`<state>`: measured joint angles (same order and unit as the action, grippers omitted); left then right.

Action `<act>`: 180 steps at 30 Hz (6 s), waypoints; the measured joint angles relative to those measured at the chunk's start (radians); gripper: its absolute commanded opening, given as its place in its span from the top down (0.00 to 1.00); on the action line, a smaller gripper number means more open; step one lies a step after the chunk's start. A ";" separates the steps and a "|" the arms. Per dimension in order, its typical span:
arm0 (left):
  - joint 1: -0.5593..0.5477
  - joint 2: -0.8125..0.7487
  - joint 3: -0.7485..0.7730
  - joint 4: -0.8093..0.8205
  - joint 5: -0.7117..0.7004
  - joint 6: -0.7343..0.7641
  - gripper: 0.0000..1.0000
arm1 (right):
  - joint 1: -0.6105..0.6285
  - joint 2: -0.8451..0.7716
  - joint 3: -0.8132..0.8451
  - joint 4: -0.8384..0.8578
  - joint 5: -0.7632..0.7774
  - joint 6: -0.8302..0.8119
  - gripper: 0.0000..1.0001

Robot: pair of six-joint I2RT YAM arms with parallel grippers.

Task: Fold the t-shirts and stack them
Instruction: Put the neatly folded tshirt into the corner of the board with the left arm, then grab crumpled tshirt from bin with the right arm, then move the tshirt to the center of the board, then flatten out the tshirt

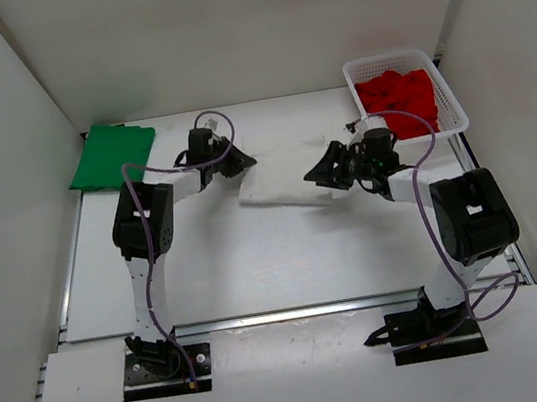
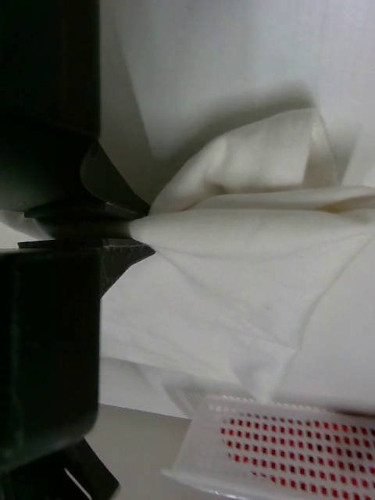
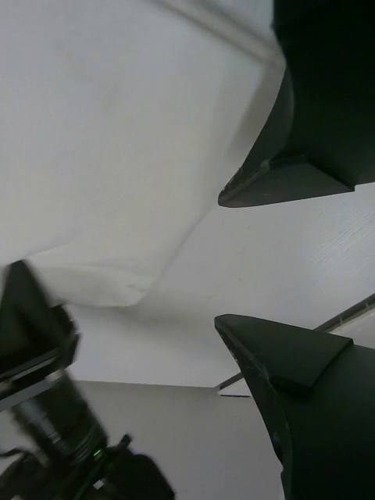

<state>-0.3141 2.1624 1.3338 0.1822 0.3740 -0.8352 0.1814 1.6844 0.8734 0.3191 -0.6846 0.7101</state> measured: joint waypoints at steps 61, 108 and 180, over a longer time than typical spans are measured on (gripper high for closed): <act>-0.527 -0.558 -0.570 0.117 -0.091 0.207 0.02 | -0.396 0.554 1.078 -0.810 0.703 -0.418 0.54; 0.347 -1.206 -0.989 0.174 0.082 -0.053 0.01 | 0.068 -0.365 0.579 -0.251 0.043 -0.165 1.00; 0.043 -1.333 -1.233 -0.044 -0.073 0.128 0.48 | 0.954 0.218 0.476 -0.758 1.038 -0.584 0.62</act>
<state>-0.2714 0.8291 0.1005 0.1379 0.3008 -0.7071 1.1351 1.9026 1.3491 -0.4393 0.3538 0.1257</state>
